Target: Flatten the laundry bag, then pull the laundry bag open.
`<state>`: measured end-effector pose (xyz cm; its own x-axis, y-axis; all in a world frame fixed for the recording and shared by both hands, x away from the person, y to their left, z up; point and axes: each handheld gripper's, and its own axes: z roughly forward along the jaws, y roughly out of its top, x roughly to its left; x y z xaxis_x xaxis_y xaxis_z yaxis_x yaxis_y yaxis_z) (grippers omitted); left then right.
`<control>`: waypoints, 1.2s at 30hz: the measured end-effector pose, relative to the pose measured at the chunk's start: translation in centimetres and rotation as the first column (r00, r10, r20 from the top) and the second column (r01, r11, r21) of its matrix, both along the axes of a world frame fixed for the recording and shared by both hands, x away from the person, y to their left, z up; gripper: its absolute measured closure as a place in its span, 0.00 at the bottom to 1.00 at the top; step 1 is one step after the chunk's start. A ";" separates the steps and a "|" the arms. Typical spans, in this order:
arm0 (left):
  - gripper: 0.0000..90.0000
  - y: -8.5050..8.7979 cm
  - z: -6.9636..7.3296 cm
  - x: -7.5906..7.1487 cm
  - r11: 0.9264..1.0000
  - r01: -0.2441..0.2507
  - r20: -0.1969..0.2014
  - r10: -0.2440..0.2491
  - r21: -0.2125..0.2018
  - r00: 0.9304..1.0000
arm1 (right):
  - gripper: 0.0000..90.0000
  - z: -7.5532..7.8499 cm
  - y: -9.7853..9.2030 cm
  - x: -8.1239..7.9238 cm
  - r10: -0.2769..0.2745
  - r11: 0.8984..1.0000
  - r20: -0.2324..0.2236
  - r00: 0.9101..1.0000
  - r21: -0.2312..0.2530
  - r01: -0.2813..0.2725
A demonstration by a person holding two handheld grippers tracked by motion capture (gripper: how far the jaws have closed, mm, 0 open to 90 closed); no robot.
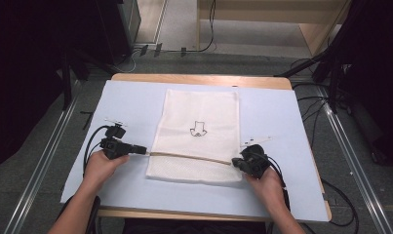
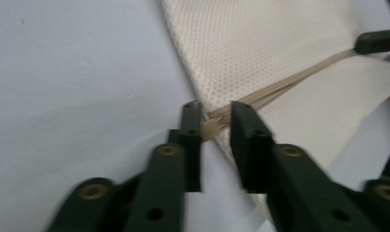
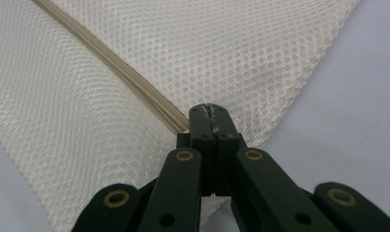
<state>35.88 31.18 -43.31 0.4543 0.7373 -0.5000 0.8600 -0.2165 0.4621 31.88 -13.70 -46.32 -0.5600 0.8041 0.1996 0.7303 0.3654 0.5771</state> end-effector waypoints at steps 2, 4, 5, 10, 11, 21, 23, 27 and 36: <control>0.66 0.5 0.2 -0.1 0.999 -0.003 0.013 0.003 -0.039 1.000 | 1.00 0.1 -0.1 0.1 0.011 1.000 -0.004 1.000 -0.001 -0.011; 0.62 0.7 0.5 -0.3 0.999 0.001 0.049 0.001 -0.048 0.999 | 1.00 0.2 -0.3 0.2 0.013 1.000 -0.018 1.000 0.028 -0.013; 0.59 0.7 0.6 -0.3 0.999 0.005 0.064 -0.003 -0.040 0.998 | 1.00 0.3 -0.4 0.2 0.016 0.999 -0.003 1.000 0.038 -0.016; 0.48 0.6 1.1 -0.4 1.000 0.012 0.152 -0.008 -0.025 0.988 | 1.00 1.3 -1.1 0.0 0.023 0.996 0.047 0.999 0.080 -0.027; 0.47 0.7 1.1 -0.4 1.000 0.013 0.164 -0.010 -0.021 0.986 | 1.00 1.4 -1.3 0.0 0.024 0.995 0.052 0.998 0.094 -0.028; 0.40 1.8 1.5 -0.7 0.998 -0.033 0.261 0.018 0.054 0.965 | 0.71 2.0 -3.7 0.2 -0.012 0.986 0.104 0.995 0.166 -0.006; 0.40 2.1 1.5 -0.7 0.997 -0.039 0.275 0.020 0.066 0.961 | 0.67 2.0 -4.3 0.3 -0.021 0.985 0.117 0.993 0.171 0.001; 0.37 2.6 1.5 -0.6 0.995 -0.054 0.292 0.028 0.079 0.956 | 0.62 1.9 -5.2 0.4 -0.038 0.985 0.140 0.989 0.174 0.013; 0.34 2.8 1.3 -0.4 0.994 -0.064 0.296 0.037 0.083 0.954 | 0.54 1.7 -5.9 0.6 -0.052 0.983 0.160 0.986 0.180 0.022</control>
